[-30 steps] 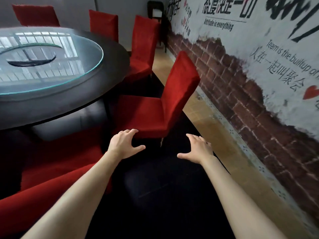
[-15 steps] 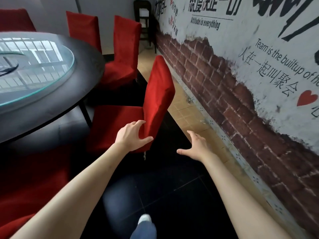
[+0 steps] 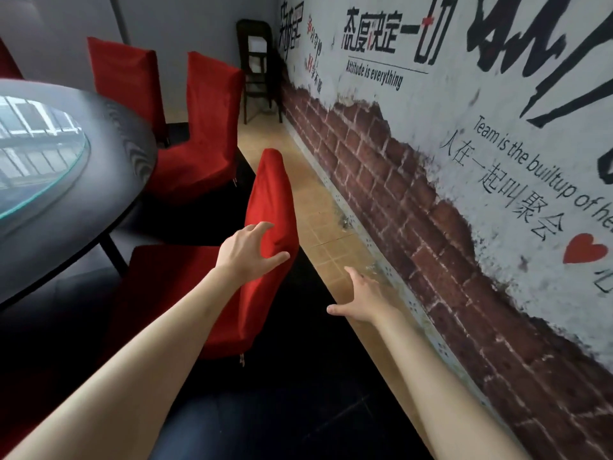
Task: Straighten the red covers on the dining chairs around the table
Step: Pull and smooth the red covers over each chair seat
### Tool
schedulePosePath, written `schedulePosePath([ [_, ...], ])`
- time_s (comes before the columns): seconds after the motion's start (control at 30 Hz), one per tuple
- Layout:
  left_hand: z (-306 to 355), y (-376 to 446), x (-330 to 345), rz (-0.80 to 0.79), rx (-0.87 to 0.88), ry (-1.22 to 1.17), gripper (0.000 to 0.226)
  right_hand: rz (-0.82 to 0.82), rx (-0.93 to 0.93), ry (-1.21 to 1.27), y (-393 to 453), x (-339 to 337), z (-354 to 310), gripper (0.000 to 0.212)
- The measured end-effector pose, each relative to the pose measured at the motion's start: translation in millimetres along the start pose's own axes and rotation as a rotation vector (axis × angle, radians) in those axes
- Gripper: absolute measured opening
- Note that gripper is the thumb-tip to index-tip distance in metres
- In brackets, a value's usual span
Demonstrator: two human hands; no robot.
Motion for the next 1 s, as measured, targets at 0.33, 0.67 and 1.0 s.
schedulePosePath([
  [0.33,19,108,39,0.108,-0.212,0.031,0.072,-0.019,-0.265,-0.050,148,-84,18,0.105],
  [0.67,32,156,66,0.204,-0.430,0.107,0.066,-0.057,-0.652,-0.289,275,-141,-14,0.107],
  [1.0,5,194,87,0.255,-0.592,0.100,0.071,-0.004,-0.961,-0.537,366,-137,-105,0.114],
])
Point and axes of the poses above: each hand's wrist, its own y-axis towards the middle knuckle, its own x-axis out of the palm, z = x × y, the point moved 3 cm from there along y, towards the middle knuckle, and after that the axes turned 1 degree about x, right-handed, at the moved point
